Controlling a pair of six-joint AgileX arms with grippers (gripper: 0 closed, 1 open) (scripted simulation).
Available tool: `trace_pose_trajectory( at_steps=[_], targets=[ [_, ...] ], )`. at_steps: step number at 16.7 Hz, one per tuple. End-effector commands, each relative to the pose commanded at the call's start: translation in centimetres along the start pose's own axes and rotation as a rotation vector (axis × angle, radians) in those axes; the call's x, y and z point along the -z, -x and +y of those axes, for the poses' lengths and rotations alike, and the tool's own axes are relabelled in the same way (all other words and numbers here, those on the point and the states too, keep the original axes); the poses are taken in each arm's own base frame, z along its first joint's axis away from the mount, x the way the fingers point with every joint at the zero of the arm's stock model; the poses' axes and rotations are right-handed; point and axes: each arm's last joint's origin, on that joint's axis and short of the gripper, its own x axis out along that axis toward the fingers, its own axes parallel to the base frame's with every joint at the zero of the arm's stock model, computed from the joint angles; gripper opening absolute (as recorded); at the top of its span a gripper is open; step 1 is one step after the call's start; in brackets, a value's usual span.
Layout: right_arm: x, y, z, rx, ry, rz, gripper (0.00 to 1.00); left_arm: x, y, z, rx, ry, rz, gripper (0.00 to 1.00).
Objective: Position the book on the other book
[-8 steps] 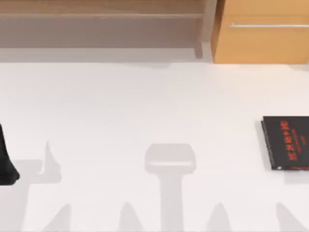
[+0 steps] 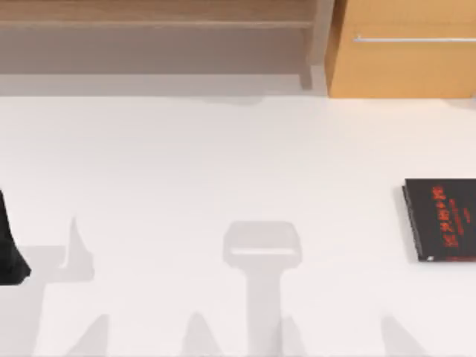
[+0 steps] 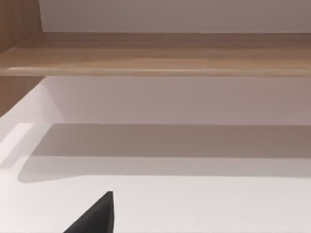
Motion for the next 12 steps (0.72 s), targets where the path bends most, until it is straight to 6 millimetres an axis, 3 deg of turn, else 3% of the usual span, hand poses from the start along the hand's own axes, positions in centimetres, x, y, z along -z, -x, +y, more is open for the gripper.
trace_pose_trajectory(
  at_steps=[3,7,12],
  targets=[
    [-4.3,-2.6,-0.7,0.002,0.007,-0.007,1.0,0.0,0.0,0.0,0.0,0.0,0.0,1.0],
    [-8.4,-9.8,-2.8,0.003,0.011,0.027,1.0,0.0,0.0,0.0,0.0,0.0,0.0,1.0],
    [-8.5,-20.7,-7.7,0.002,0.01,0.061,1.0,0.0,0.0,0.0,0.0,0.0,0.0,1.0]
  ],
)
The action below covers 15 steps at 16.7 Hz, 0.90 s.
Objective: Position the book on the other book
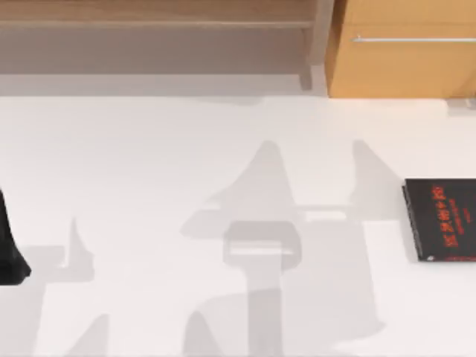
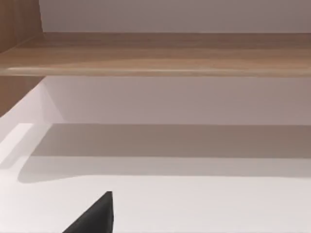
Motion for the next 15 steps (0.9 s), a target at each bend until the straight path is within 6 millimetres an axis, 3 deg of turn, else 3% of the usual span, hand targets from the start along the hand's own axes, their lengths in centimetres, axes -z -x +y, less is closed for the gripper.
trace_pose_trajectory(
  at_steps=[4,7,10,15],
  targets=[
    [2.1,-6.7,-4.4,0.001,0.003,-0.003,1.0,0.0,0.0,0.0,0.0,0.0,0.0,1.0],
    [4.5,-10.0,-7.0,0.001,0.002,-0.001,1.0,0.0,0.0,0.0,0.0,0.0,0.0,1.0],
    [6.0,-11.6,-8.5,0.001,0.004,-0.005,1.0,0.0,0.0,0.0,0.0,0.0,0.0,1.0],
    [6.1,-11.8,-8.7,0.001,0.004,-0.006,1.0,0.0,0.0,0.0,0.0,0.0,0.0,1.0]
  ],
)
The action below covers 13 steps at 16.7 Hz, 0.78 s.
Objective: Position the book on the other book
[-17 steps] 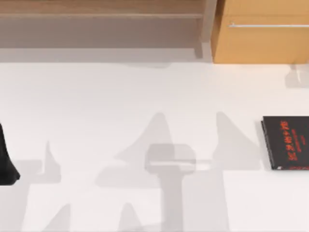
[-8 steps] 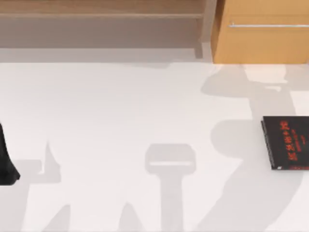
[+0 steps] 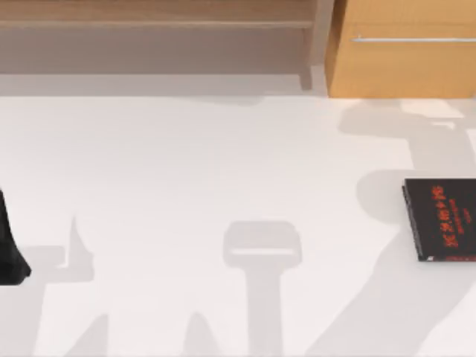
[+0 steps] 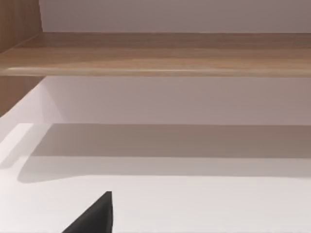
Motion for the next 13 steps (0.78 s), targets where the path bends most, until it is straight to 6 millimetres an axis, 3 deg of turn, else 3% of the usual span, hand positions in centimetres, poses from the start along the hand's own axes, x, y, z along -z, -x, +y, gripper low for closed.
trace_pose_trajectory(
  at_steps=[3,9,13],
  targets=[
    [0.0,-0.3,0.2,-0.001,0.0,0.001,1.0,0.0,0.0,0.0,0.0,0.0,0.0,1.0],
    [0.0,-2.8,0.0,0.0,0.0,0.0,1.0,0.0,0.0,0.0,0.0,0.0,0.0,1.0],
    [0.0,-3.0,0.0,0.0,0.0,0.0,1.0,0.0,0.0,0.0,0.0,0.0,0.0,1.0]
  ],
)
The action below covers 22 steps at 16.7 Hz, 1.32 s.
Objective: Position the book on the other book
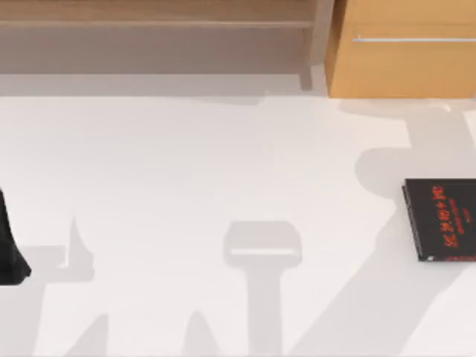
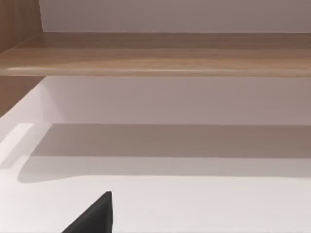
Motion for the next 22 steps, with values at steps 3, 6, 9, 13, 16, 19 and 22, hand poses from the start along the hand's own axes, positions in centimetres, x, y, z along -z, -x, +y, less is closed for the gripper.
trace_pose_trajectory(
  at_steps=[3,6,9,13,16,19,22],
  targets=[
    [0.0,0.0,0.0,0.0,0.0,0.0,0.77,0.0,0.0,0.0,0.0,0.0,0.0,1.0],
    [0.0,0.0,0.0,0.0,0.0,0.0,0.55,0.0,0.0,0.0,0.0,0.0,0.0,1.0],
    [0.0,0.0,0.0,0.0,0.0,0.0,0.32,0.0,0.0,0.0,0.0,0.0,0.0,1.0],
    [0.0,0.0,0.0,0.0,0.0,0.0,0.02,0.0,0.0,0.0,0.0,0.0,0.0,1.0],
    [0.0,0.0,0.0,0.0,0.0,0.0,0.0,0.0,0.0,0.0,0.0,0.0,0.0,1.0],
    [0.0,0.0,0.0,0.0,0.0,0.0,0.0,0.0,0.0,0.0,0.0,0.0,0.0,1.0],
    [-0.09,0.08,-0.13,0.003,-0.001,-0.002,0.0,0.0,0.0,0.0,0.0,0.0,0.0,1.0]
  ],
)
